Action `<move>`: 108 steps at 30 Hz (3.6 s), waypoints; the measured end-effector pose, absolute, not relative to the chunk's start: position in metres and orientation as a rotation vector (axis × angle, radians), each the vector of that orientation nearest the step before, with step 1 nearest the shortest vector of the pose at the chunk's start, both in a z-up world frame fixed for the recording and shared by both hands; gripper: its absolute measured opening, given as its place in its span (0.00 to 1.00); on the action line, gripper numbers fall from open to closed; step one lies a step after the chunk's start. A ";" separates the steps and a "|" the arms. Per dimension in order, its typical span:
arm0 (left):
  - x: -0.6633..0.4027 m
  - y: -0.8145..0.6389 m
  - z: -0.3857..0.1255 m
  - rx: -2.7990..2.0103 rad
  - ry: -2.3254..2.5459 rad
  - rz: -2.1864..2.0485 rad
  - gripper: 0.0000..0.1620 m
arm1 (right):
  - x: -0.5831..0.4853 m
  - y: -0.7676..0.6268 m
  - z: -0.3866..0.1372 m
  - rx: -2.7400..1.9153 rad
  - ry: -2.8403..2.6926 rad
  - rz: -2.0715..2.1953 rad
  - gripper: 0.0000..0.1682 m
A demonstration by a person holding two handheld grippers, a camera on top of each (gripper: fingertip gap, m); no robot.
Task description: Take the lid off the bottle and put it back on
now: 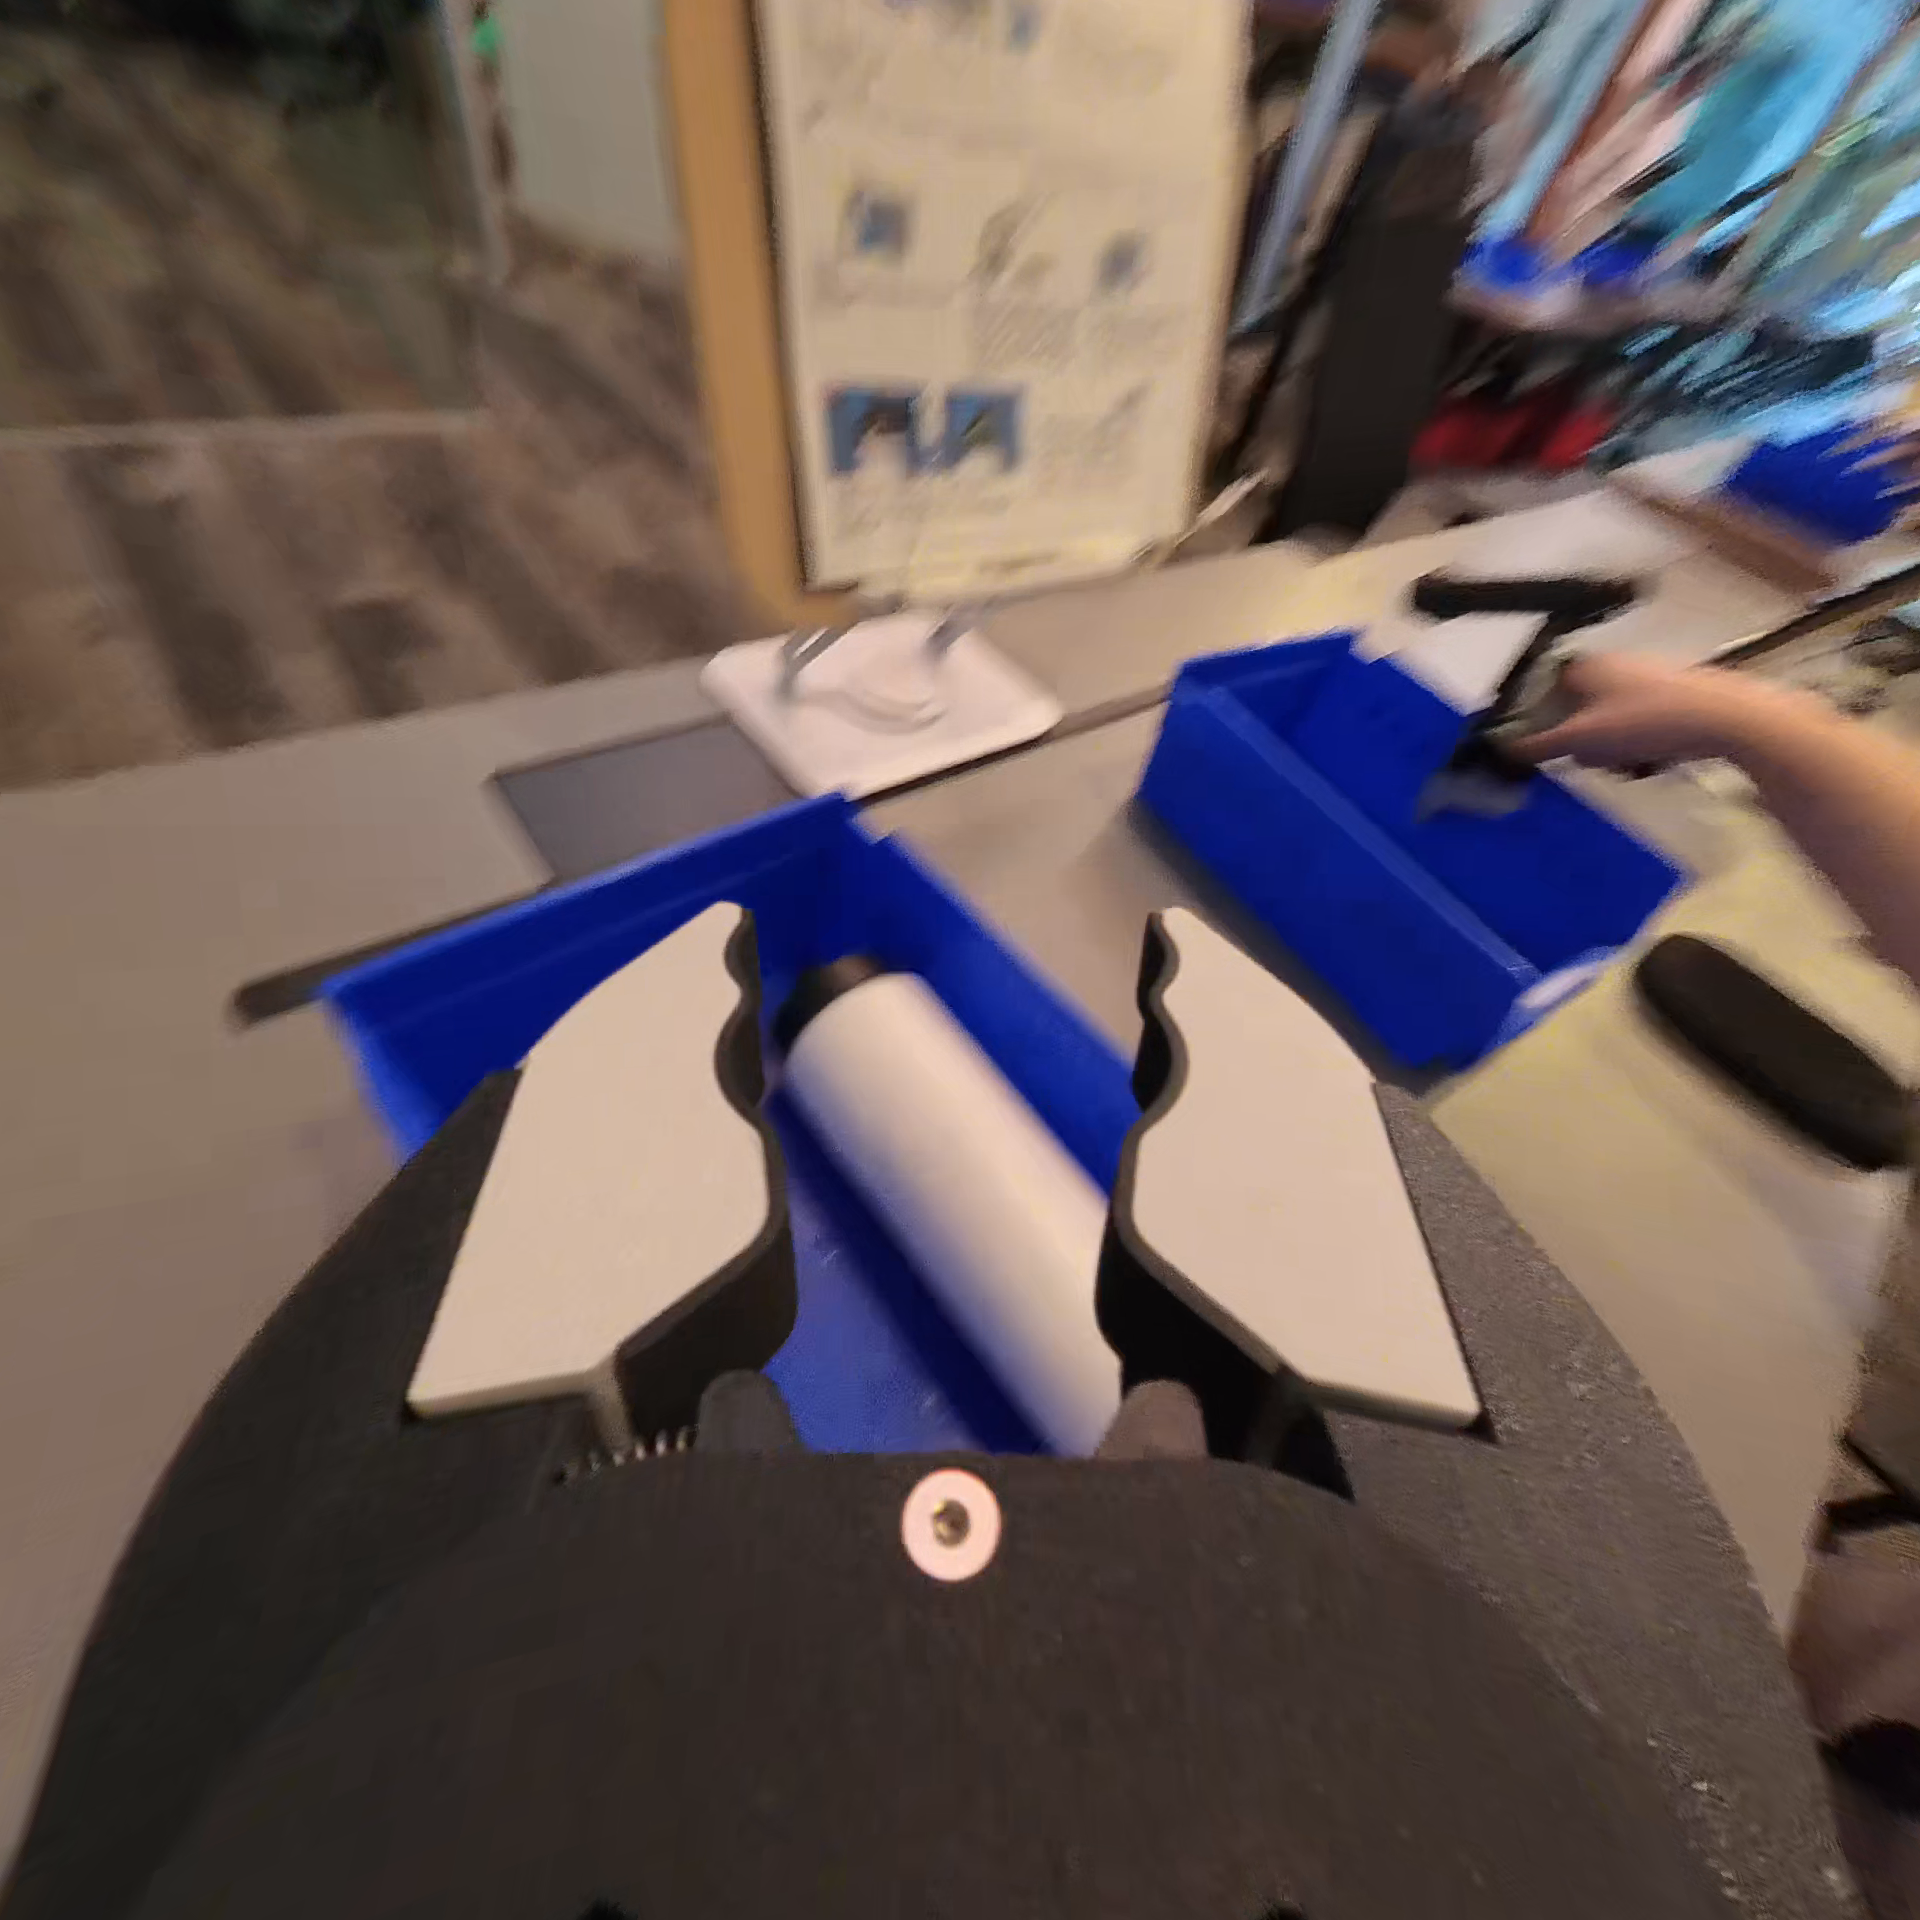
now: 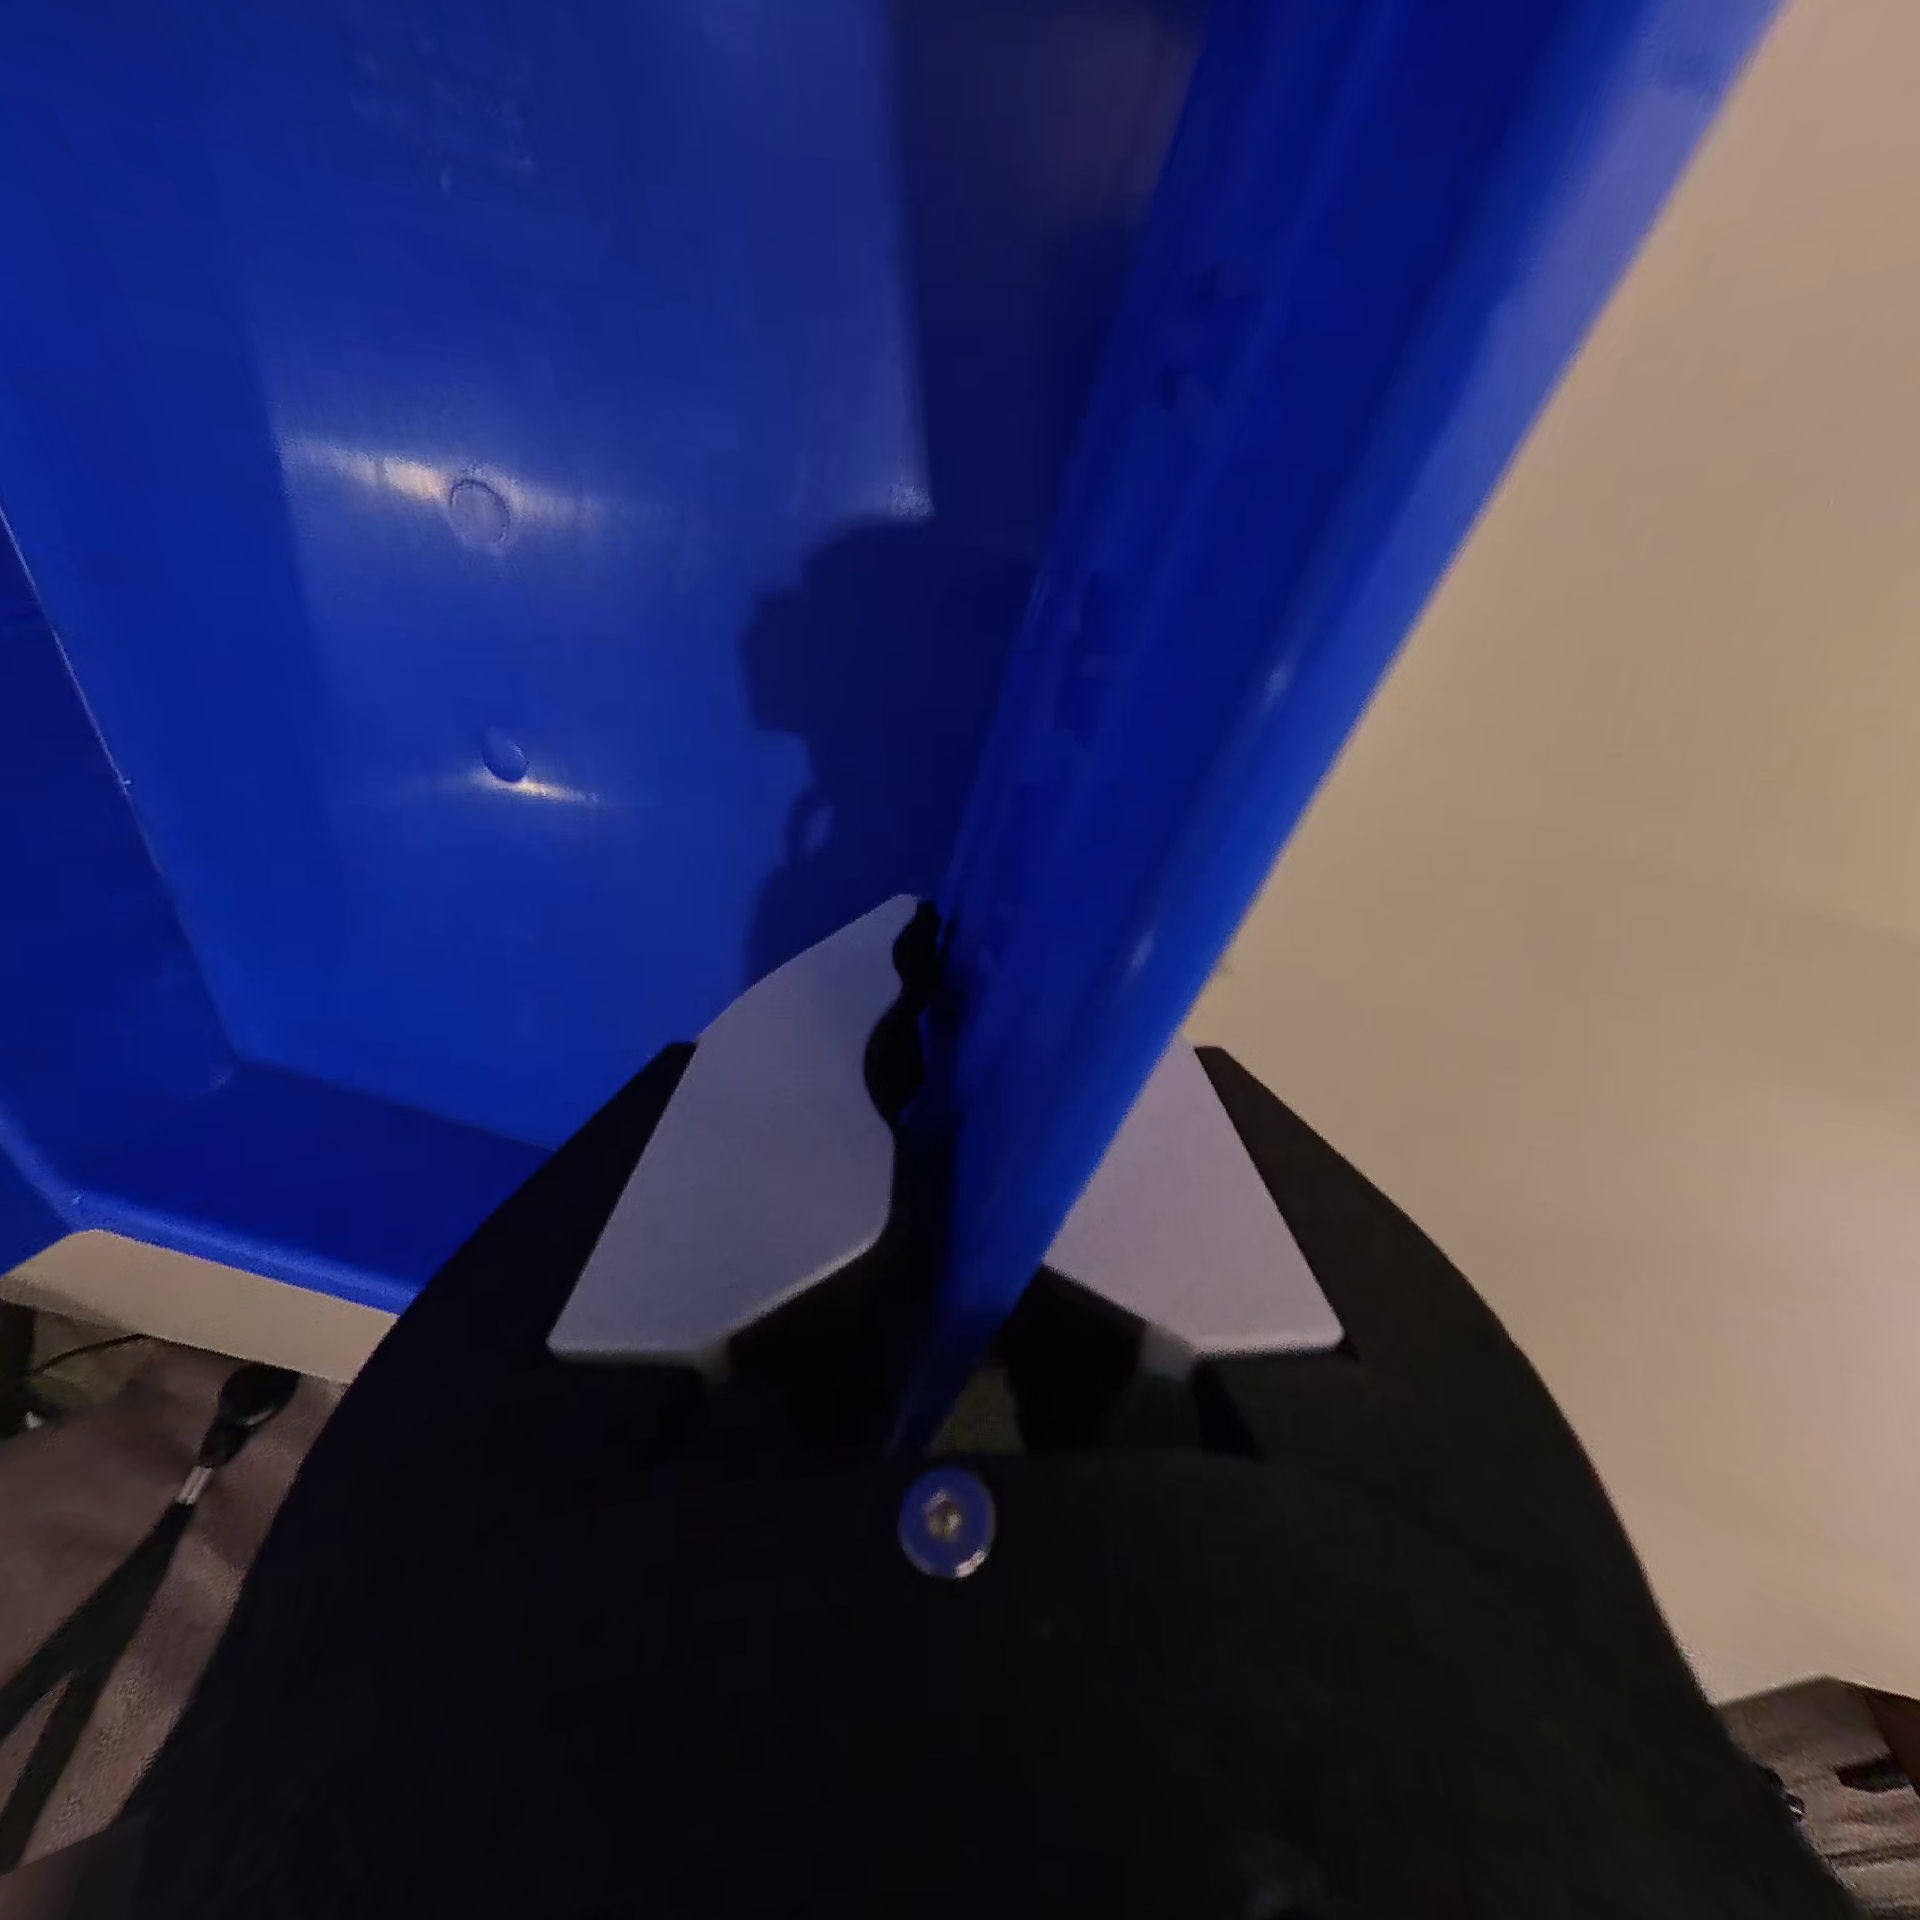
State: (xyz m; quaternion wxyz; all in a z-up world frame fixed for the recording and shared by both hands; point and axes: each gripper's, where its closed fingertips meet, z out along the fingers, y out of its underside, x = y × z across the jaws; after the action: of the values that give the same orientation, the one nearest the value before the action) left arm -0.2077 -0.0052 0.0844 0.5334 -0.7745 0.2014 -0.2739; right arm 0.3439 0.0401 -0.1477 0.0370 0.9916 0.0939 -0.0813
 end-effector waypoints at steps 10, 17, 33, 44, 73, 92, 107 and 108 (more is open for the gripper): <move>-0.146 -0.045 0.145 -1.444 0.688 -0.907 0.40 | 0.440 0.048 -0.148 3.022 0.295 -0.237 0.05; -0.129 -0.026 0.130 -1.518 0.718 -0.784 0.40 | 0.490 0.053 -0.149 3.009 0.332 -0.222 0.05; -0.143 0.021 0.051 -1.976 0.706 -0.192 0.47 | 0.522 0.062 -0.144 3.103 0.454 0.081 0.19; -0.137 0.028 -0.065 -2.596 0.568 -0.031 0.46 | 0.515 0.092 -0.039 3.493 0.490 0.613 0.33; -0.183 -0.002 -0.146 -3.084 0.551 0.143 0.56 | 0.414 0.098 -0.021 3.720 0.861 0.140 0.32; -0.175 0.023 -0.135 -2.988 0.526 0.010 0.52 | 0.414 0.093 -0.034 3.659 0.865 0.127 0.32; -0.194 0.029 -0.056 -2.699 0.411 0.110 0.52 | 0.409 0.094 -0.041 3.629 0.906 0.135 0.30; -0.194 0.029 -0.045 -2.656 0.399 0.099 0.52 | 0.408 0.094 -0.041 3.628 0.908 0.134 0.30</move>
State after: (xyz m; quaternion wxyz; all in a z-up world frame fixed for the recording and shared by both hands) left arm -0.1939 0.0293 -0.0448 0.2250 -0.9629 0.1445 0.0360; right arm 0.4081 0.0940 -0.0410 -0.2959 0.9260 0.2318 0.0343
